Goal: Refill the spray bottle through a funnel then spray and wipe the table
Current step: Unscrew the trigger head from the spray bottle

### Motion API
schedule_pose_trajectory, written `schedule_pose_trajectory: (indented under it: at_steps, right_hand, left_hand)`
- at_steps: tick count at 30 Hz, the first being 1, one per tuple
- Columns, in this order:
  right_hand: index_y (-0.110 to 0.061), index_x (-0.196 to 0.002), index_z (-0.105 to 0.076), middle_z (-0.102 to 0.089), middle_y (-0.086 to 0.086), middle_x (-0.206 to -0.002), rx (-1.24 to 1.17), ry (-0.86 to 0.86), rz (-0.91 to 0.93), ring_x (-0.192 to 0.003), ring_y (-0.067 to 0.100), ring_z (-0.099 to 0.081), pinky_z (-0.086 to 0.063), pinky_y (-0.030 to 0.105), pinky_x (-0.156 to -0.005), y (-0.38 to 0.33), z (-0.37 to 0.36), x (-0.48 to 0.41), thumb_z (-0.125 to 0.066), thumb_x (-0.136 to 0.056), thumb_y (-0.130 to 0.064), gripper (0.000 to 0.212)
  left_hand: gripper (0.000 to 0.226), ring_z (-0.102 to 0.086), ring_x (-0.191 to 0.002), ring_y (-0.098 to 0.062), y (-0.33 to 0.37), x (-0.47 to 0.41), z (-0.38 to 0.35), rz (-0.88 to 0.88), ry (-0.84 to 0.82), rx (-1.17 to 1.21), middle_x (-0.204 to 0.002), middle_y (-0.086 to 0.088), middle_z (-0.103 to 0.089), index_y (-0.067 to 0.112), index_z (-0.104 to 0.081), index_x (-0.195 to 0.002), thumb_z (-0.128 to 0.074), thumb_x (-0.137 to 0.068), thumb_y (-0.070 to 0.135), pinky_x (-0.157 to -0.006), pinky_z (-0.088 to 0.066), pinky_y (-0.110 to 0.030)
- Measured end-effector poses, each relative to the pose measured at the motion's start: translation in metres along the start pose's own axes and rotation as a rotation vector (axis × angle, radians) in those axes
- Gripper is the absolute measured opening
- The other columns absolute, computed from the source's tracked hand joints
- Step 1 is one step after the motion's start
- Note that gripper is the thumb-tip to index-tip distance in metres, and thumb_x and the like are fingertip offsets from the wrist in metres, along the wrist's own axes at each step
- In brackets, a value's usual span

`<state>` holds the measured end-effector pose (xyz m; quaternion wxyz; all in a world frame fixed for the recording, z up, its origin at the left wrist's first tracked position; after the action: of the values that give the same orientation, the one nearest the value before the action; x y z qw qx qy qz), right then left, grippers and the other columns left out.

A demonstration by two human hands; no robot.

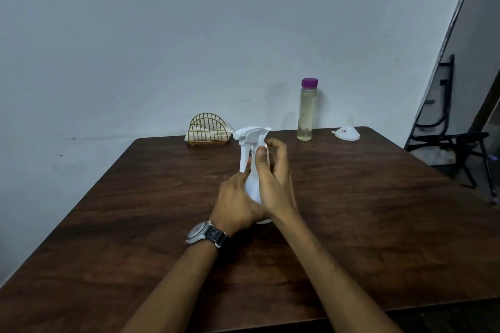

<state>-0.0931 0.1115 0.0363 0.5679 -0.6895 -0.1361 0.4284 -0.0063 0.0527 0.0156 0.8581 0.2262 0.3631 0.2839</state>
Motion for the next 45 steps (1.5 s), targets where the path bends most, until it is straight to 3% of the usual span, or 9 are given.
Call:
schedule_pose_trajectory:
  at_steps: [4,10,14,19,24,29,32,38,45]
  right_hand:
    - [-0.037,-0.113,-0.061,-0.071,-0.022,-0.098,-0.027,0.021,-0.035,-0.09,-0.018,-0.062,-0.045,0.011,-0.079,0.009,0.002,-0.005,-0.041,-0.114,-0.033,0.021]
    - [-0.035,-0.124,-0.053,-0.072,-0.022,-0.097,-0.088,-0.028,-0.027,-0.091,-0.018,-0.064,-0.047,0.008,-0.082,0.004,0.001,-0.002,-0.041,-0.114,-0.029,0.017]
    - [-0.046,-0.115,-0.045,-0.075,-0.006,-0.106,0.012,-0.047,0.022,-0.098,0.001,-0.071,-0.053,0.017,-0.083,0.004,0.001,-0.001,-0.06,-0.106,-0.034,0.021]
    - [-0.034,-0.112,-0.063,-0.07,-0.017,-0.098,-0.018,-0.013,-0.044,-0.09,-0.012,-0.063,-0.046,0.015,-0.083,0.01,0.002,-0.005,-0.041,-0.114,-0.028,0.022]
    - [-0.037,-0.122,-0.052,-0.068,-0.017,-0.102,-0.03,-0.027,-0.035,-0.091,-0.016,-0.064,-0.045,0.007,-0.079,0.005,0.001,-0.001,-0.04,-0.113,-0.035,0.015]
    - [-0.034,-0.128,-0.056,-0.071,-0.012,-0.11,0.038,-0.02,-0.009,-0.103,0.005,-0.067,-0.049,0.025,-0.087,0.006,-0.001,-0.003,-0.049,-0.111,-0.036,0.018]
    - [-0.029,-0.126,-0.065,-0.071,-0.014,-0.111,-0.032,-0.012,-0.048,-0.106,-0.001,-0.065,-0.047,0.023,-0.093,0.009,0.0,-0.004,-0.033,-0.113,-0.044,0.038]
    - [-0.039,-0.123,-0.044,-0.071,-0.012,-0.104,0.044,-0.041,-0.007,-0.091,-0.008,-0.066,-0.047,0.012,-0.077,0.005,0.0,-0.002,-0.056,-0.107,-0.037,0.021]
    - [-0.036,-0.129,-0.053,-0.069,-0.02,-0.102,-0.025,-0.017,-0.027,-0.092,-0.017,-0.064,-0.046,0.007,-0.08,0.008,0.002,-0.004,-0.041,-0.113,-0.038,0.021]
  left_hand:
    - [0.065,-0.062,-0.07,0.0,-0.005,0.0,-0.002,0.033,-0.007,0.009,-0.085,0.009,-0.069,0.023,-0.064,-0.107,-0.063,-0.059,0.066,-0.059,-0.042,-0.007]
    - [0.069,-0.061,-0.077,0.003,-0.003,0.0,-0.001,0.007,-0.002,0.007,-0.094,0.008,-0.071,0.024,-0.065,-0.113,-0.063,-0.06,0.068,-0.065,-0.042,-0.003]
    - [0.066,-0.066,-0.086,0.001,-0.003,0.0,-0.001,0.0,0.012,0.017,-0.098,0.011,-0.072,0.027,-0.063,-0.116,-0.067,-0.061,0.065,-0.075,-0.056,-0.02]
    - [0.065,-0.067,-0.08,-0.005,-0.015,-0.001,-0.003,0.059,0.015,0.018,-0.09,0.008,-0.071,0.025,-0.064,-0.105,-0.072,-0.056,0.067,-0.072,-0.058,-0.033]
    - [0.065,-0.067,-0.082,-0.004,-0.012,-0.001,-0.004,0.052,0.007,0.031,-0.092,0.007,-0.071,0.023,-0.065,-0.108,-0.068,-0.058,0.066,-0.072,-0.057,-0.029]
    - [0.065,-0.069,-0.082,-0.006,-0.017,0.0,-0.005,0.071,0.011,0.04,-0.093,0.007,-0.072,0.022,-0.065,-0.111,-0.069,-0.061,0.063,-0.074,-0.059,-0.036]
    - [0.061,-0.067,-0.081,-0.005,-0.014,-0.002,-0.003,0.068,0.011,0.022,-0.091,0.007,-0.071,0.026,-0.064,-0.104,-0.071,-0.058,0.066,-0.073,-0.058,-0.035]
    - [0.067,-0.068,-0.086,-0.002,-0.012,0.001,-0.003,0.052,0.01,0.049,-0.097,0.009,-0.072,0.024,-0.064,-0.114,-0.072,-0.059,0.061,-0.076,-0.058,-0.031]
    - [0.068,-0.07,-0.089,-0.01,-0.008,0.001,-0.001,0.051,0.011,0.05,-0.099,0.005,-0.073,0.023,-0.065,-0.114,-0.069,-0.059,0.065,-0.08,-0.059,-0.039]
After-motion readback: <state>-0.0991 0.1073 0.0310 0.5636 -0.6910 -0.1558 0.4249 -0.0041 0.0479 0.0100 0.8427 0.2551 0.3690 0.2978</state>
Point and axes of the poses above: each hand's wrist, its own x-axis away from the middle knuckle, its own z-axis out of the back of the hand, y = z × x, the point moved 10 cm from there along -x, towards the middle knuckle
